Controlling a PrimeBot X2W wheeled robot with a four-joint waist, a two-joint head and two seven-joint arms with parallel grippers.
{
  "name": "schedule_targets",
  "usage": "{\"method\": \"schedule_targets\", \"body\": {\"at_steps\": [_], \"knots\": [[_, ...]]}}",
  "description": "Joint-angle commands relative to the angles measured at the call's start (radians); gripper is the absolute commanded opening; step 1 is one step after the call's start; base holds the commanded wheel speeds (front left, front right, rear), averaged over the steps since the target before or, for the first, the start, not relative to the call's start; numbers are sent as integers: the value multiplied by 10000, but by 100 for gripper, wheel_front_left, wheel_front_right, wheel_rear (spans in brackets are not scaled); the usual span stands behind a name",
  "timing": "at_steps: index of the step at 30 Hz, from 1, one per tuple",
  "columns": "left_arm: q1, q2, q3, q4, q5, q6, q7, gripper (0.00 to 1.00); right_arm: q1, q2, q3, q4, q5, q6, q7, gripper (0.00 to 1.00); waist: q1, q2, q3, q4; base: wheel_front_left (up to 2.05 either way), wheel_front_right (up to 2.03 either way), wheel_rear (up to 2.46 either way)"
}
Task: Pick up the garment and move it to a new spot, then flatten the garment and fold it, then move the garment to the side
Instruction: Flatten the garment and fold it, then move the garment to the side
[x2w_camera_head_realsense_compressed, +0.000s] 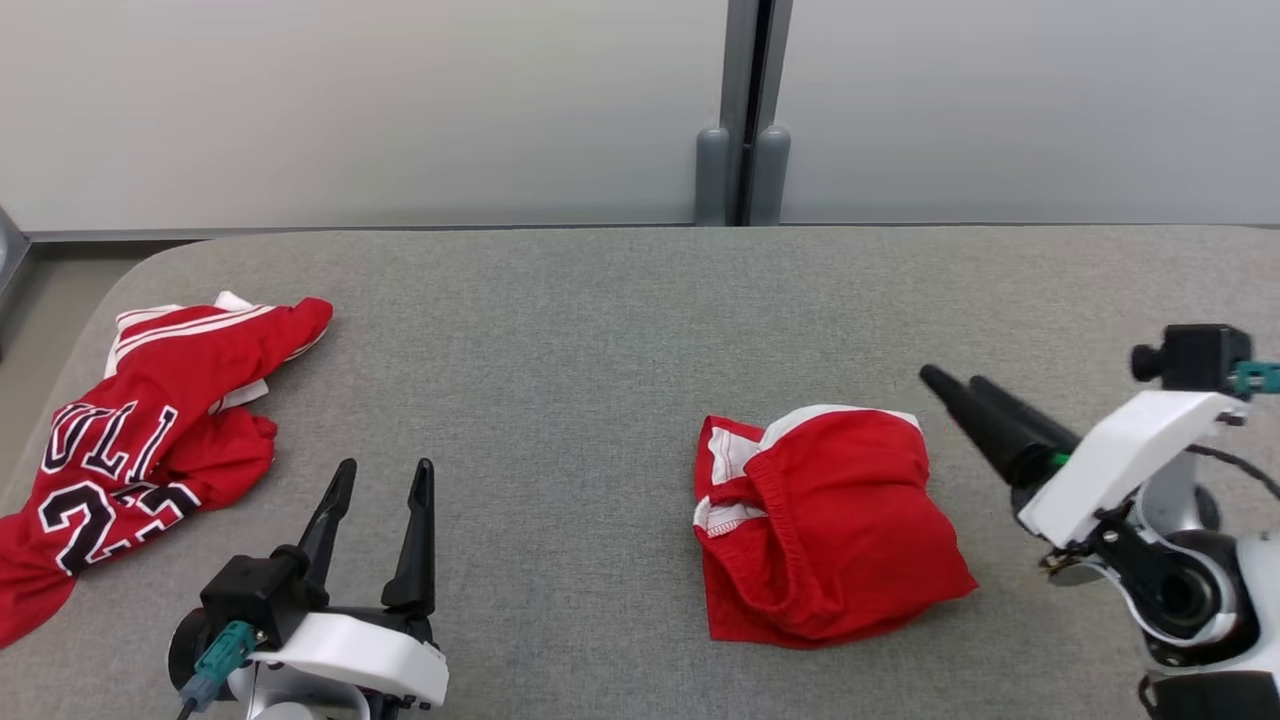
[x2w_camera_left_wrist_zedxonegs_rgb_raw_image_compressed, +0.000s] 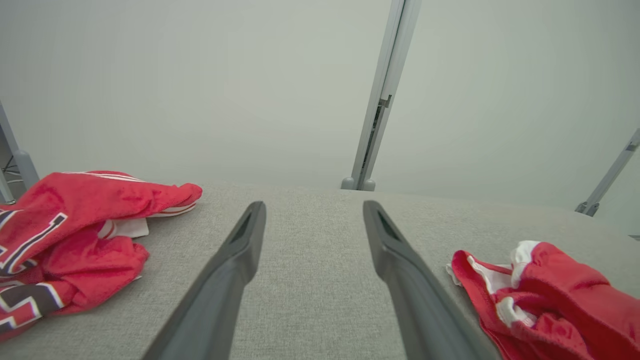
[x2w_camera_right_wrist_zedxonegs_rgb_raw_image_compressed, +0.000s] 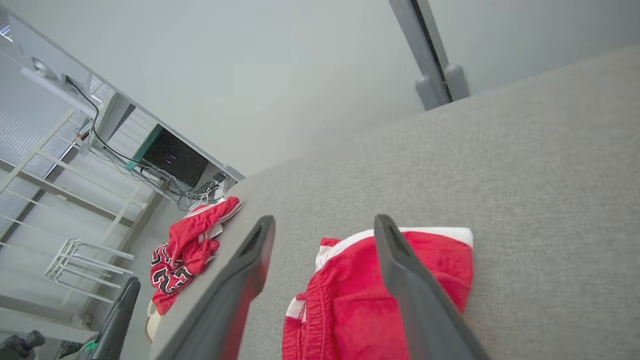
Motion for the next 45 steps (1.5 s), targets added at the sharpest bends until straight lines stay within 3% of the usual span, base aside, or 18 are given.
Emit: {"method": "schedule_targets", "body": {"at_steps": [1, 9, 13, 14, 15, 17, 20, 27, 38, 42, 45], "knots": [[55, 39, 91, -68, 49, -17, 1, 100, 125, -164, -178, -243, -194, 21, -246, 100, 0, 0, -47, -159, 0, 0, 0], [221, -108, 438, -651, 339, -46, 1, 100, 725, -851, -554, -1055, -1767, 21, -3410, 100, 0, 0, -73, -385, 0, 0, 0], [436, -202, 667, -960, 578, -8, 1, 100, 1354, -972, -328, -773, -2232, 21, -5139, 100, 0, 0, -164, -404, 0, 0, 0], [555, -270, 796, -1160, 732, -4, 1, 100, 1662, -1030, -163, -536, -2566, 21, -5994, 100, 0, 0, -213, -396, 0, 0, 0], [555, -270, 796, -1160, 732, -4, 1, 100, 1662, -1030, -163, -536, -2566, 21, -5994, 100, 0, 0, -213, -396, 0, 0, 0], [764, -369, 951, -1360, 939, -69, 1, 100, 2048, -1019, 34, -76, -3046, 21, -7230, 100, 0, 0, -320, -394, 0, 0, 0], [1043, -434, 1230, -1569, 1140, -81, 1, 100, 2211, -1077, 257, 401, -3644, 21, -8075, 100, 0, 0, -404, -453, 0, 0, 0], [1396, -597, 1624, -1863, 1542, -251, 1, 100, 2191, -1088, 231, 1167, -4566, 21, -8529, 100, 0, 0, -383, -481, 0, 0, 0], [1439, -796, 1774, -1787, 1794, -471, 1, 100, 1893, -771, 181, 1496, -4770, 21, -8582, 100, 0, 0, -485, -445, 0, 0, 0], [1410, -825, 1791, -1738, 1816, -516, 1, 100, 1402, -907, 840, 1679, -4325, 21, -8518, 100, 0, 0, -492, -476, 0, 0, 0], [1346, -850, 1760, -1655, 1840, -546, 1, 100, 789, -1033, 1306, 2080, -3976, 21, -7894, 100, 0, 0, -477, -474, 0, 0, 0]]}}
